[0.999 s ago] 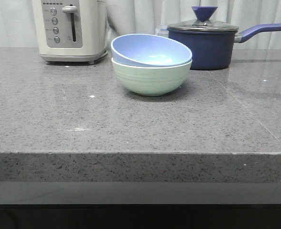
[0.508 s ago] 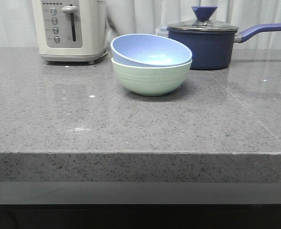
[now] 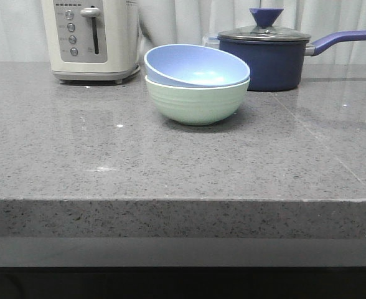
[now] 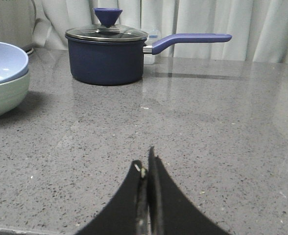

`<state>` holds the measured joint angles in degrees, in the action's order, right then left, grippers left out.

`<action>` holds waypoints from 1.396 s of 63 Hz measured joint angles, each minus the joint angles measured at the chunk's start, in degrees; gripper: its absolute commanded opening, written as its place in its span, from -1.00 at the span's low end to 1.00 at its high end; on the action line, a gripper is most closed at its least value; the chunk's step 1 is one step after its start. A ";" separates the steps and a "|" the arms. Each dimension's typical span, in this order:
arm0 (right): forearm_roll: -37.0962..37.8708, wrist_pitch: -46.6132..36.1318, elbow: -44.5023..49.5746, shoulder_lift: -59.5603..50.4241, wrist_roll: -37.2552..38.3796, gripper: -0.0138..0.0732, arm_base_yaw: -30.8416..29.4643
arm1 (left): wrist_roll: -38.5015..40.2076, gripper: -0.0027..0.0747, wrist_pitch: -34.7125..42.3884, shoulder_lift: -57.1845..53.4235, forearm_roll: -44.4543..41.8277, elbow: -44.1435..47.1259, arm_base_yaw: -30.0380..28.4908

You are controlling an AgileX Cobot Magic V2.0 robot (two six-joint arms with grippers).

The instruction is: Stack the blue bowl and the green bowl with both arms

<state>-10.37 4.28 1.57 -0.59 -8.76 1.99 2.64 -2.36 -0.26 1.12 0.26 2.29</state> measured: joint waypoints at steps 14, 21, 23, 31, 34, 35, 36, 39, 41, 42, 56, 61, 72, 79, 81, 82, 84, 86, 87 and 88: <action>-0.11 -0.79 0.00 0.00 0.00 -0.81 0.00 | 0.00 -0.98 0.00 0.00 0.00 0.00 0.00; -0.19 -0.79 0.00 0.00 0.00 -0.81 0.00 | 0.00 -0.98 0.00 0.00 0.00 0.00 0.00; -0.19 -0.79 0.00 0.00 0.00 -0.81 0.00 | 0.00 -0.98 0.00 0.00 0.00 0.00 0.00; -0.19 -0.87 0.00 0.00 0.00 -0.81 0.00 | 0.00 -0.98 0.00 0.00 0.00 0.00 0.00; -0.19 -1.03 0.00 0.00 0.11 -0.81 0.00 | 0.00 -0.98 0.00 0.00 0.00 0.00 0.00; -0.19 -1.15 0.00 0.00 0.22 -0.81 0.00 | 0.00 -0.98 0.00 0.00 0.00 0.00 0.00; -0.19 -1.16 0.00 0.00 0.41 -0.81 0.00 | 0.00 -0.98 0.00 0.00 0.00 0.00 0.00; 0.27 -1.78 0.00 0.00 1.66 -0.81 0.00 | 0.00 -0.98 0.00 0.00 0.00 0.00 0.00; 1.45 -2.39 0.00 0.00 3.30 -0.81 0.00 | 0.00 -0.98 0.00 0.00 0.00 0.00 0.00; 2.14 -2.52 0.00 0.00 4.26 -0.81 0.00 | 0.00 -0.98 0.00 0.00 0.00 0.00 0.00; 6.98 -3.73 0.00 0.00 9.76 -0.81 -0.83 | 0.00 -0.98 0.00 0.00 0.09 0.00 0.00; 7.03 -3.81 0.00 0.00 9.88 -0.81 -2.06 | 0.00 -0.98 0.00 0.00 0.09 0.00 0.00; 7.12 -3.84 0.00 0.00 10.09 -0.81 -2.58 | 0.00 -0.98 0.00 0.00 0.09 0.00 0.00; 7.26 -3.84 0.00 0.00 10.09 -0.81 -2.58 | 0.00 -0.98 0.00 0.00 0.09 0.00 0.00; 7.25 -3.84 0.00 0.00 10.09 -0.81 -2.58 | 0.00 -0.98 0.00 0.00 0.09 0.00 0.00; 7.25 -3.84 0.00 0.00 10.09 -0.81 -2.58 | 0.00 -0.98 0.00 0.00 0.09 0.00 0.00; 7.25 -3.84 0.00 0.00 10.09 -0.81 -2.58 | 0.00 -0.98 0.00 0.00 0.09 0.00 0.00; 7.25 -3.84 0.00 0.00 10.09 -0.81 -2.58 | 0.00 -0.98 0.00 0.00 0.09 0.00 0.00; 7.25 -3.84 0.00 0.00 10.09 -0.81 -2.58 | 0.00 -0.98 0.00 0.00 0.09 0.00 0.00; 7.25 -3.84 0.00 0.00 10.09 -0.81 -2.58 | 0.00 -0.98 0.00 0.00 0.09 0.00 0.00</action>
